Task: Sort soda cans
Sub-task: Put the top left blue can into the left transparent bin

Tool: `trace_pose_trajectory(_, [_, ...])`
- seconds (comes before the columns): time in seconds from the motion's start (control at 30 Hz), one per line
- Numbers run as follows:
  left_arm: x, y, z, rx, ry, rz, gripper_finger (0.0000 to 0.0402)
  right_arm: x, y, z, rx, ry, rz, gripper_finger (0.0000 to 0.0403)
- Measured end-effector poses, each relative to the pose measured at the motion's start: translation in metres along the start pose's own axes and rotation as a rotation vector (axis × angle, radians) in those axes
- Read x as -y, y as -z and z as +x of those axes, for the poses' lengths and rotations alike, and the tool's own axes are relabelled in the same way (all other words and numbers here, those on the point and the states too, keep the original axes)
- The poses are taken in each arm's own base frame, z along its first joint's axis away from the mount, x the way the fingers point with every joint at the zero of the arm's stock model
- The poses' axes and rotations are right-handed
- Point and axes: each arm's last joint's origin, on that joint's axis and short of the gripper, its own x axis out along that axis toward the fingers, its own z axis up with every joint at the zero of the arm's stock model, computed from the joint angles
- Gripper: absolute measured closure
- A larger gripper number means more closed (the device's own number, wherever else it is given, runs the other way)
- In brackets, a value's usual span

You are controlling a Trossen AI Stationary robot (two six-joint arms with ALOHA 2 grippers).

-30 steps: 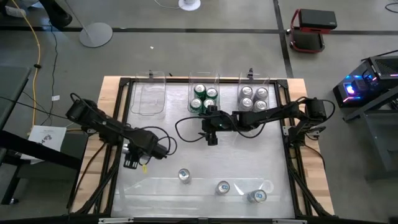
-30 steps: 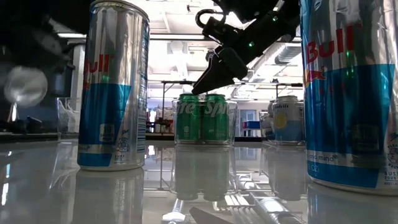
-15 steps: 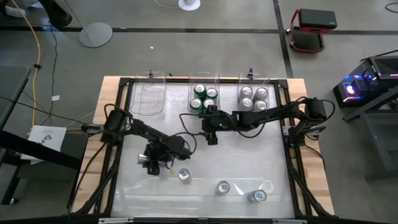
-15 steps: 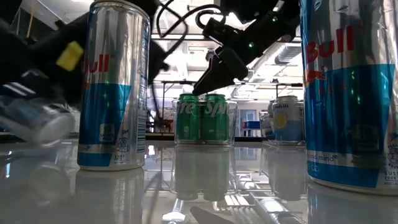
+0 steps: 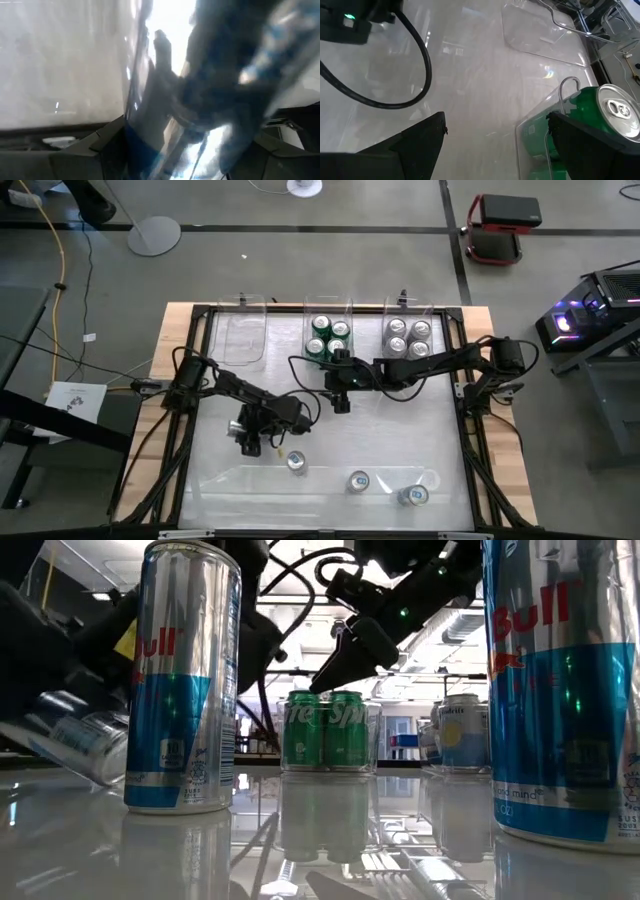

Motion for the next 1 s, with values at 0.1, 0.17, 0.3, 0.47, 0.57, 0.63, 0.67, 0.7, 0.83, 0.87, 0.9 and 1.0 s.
trace_pose_trajectory(0.1, [-0.002,-0.004,0.006,0.032,-0.008,0.041,0.0149,0.0,0.0,0.0,-0.001,-0.001,0.0,0.0059])
trace_pose_trajectory(0.17, [-0.003,-0.005,0.008,0.046,-0.033,0.07,0.0149,0.0,0.0,0.0,-0.004,-0.002,0.004,0.0059])
trace_pose_trajectory(0.3, [-0.005,-0.01,0.01,0.097,-0.096,0.102,0.0146,0.0,0.001,0.0,-0.01,-0.004,0.009,0.0059])
trace_pose_trajectory(0.47, [-0.01,-0.02,0.007,0.188,-0.082,0.092,0.012,-0.001,0.001,0.0,-0.01,-0.005,0.018,0.0059])
trace_pose_trajectory(0.57, [-0.018,-0.022,0.005,0.194,-0.049,0.087,0.0101,-0.001,0.001,0.0,-0.01,-0.006,0.017,0.0059])
trace_pose_trajectory(0.63, [-0.022,-0.02,0.003,0.193,-0.039,0.074,0.0094,-0.001,0.001,0.0,-0.013,-0.006,0.017,0.0059])
trace_pose_trajectory(0.67, [-0.024,-0.018,0.001,0.197,-0.036,0.065,0.0092,-0.001,0.001,0.0,-0.013,-0.006,0.016,0.0059])
trace_pose_trajectory(0.7, [-0.026,-0.015,-0.001,0.202,-0.035,0.051,0.0091,-0.001,0.001,0.0,-0.013,-0.006,0.016,0.0059])
trace_pose_trajectory(0.83, [-0.025,0.003,-0.015,0.268,-0.042,0.028,0.009,-0.001,0.001,0.0,-0.011,-0.006,0.016,0.0059])
trace_pose_trajectory(0.87, [-0.024,0.01,-0.02,0.295,-0.045,0.02,0.009,-0.001,0.001,0.0,-0.011,-0.006,0.016,0.0059])
trace_pose_trajectory(0.9, [-0.022,0.017,-0.025,0.325,-0.047,0.008,0.009,-0.001,0.001,0.0,-0.01,-0.006,0.017,0.0059])
trace_pose_trajectory(1.0, [-0.019,0.044,-0.036,0.433,-0.08,-0.05,0.009,-0.001,0.001,0.0,-0.01,-0.007,0.015,0.0059])
